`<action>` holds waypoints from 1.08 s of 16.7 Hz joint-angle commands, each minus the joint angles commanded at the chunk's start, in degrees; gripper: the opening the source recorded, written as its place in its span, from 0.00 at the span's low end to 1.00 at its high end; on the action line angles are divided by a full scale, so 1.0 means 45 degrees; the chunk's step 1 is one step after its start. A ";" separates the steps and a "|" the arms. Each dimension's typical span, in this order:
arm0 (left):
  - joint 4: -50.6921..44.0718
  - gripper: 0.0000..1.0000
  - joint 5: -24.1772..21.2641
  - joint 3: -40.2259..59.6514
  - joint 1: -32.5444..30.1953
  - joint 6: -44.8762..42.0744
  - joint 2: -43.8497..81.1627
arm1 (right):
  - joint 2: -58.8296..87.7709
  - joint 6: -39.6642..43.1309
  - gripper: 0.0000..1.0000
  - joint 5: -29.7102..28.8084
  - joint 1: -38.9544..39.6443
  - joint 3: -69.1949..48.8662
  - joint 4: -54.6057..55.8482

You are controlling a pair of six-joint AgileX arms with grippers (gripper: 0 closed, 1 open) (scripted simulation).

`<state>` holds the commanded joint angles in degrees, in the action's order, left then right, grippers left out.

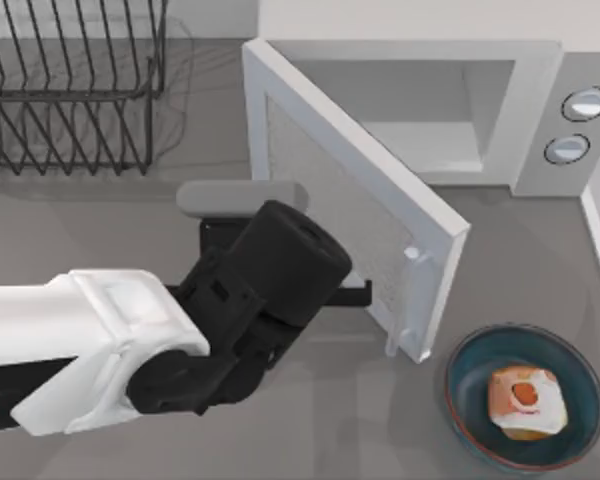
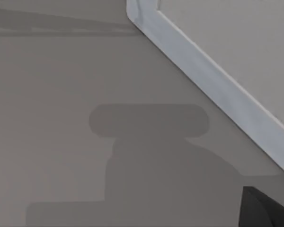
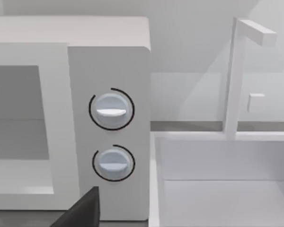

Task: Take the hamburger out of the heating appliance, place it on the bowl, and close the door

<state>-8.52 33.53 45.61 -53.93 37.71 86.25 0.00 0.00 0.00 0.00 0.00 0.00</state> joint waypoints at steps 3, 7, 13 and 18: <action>0.0014 0.00 -0.0048 -0.0032 0.0036 -0.0011 -0.0057 | 0.0000 0.0000 1.00 0.0000 0.0000 0.0000 0.0000; -0.0424 0.00 0.0280 0.0918 -0.0509 0.0501 0.0880 | 0.0000 0.0000 1.00 0.0000 0.0000 0.0000 0.0000; -0.1726 0.00 0.1162 0.4397 -0.1982 0.1925 0.3737 | 0.0000 0.0000 1.00 0.0000 0.0000 0.0000 0.0000; -0.1852 0.00 0.1235 0.4685 -0.2108 0.2094 0.3981 | 0.0000 0.0000 1.00 0.0000 0.0000 0.0000 0.0000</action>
<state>-16.85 39.08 66.69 -63.41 47.13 104.16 0.00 0.00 0.00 0.00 0.00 0.00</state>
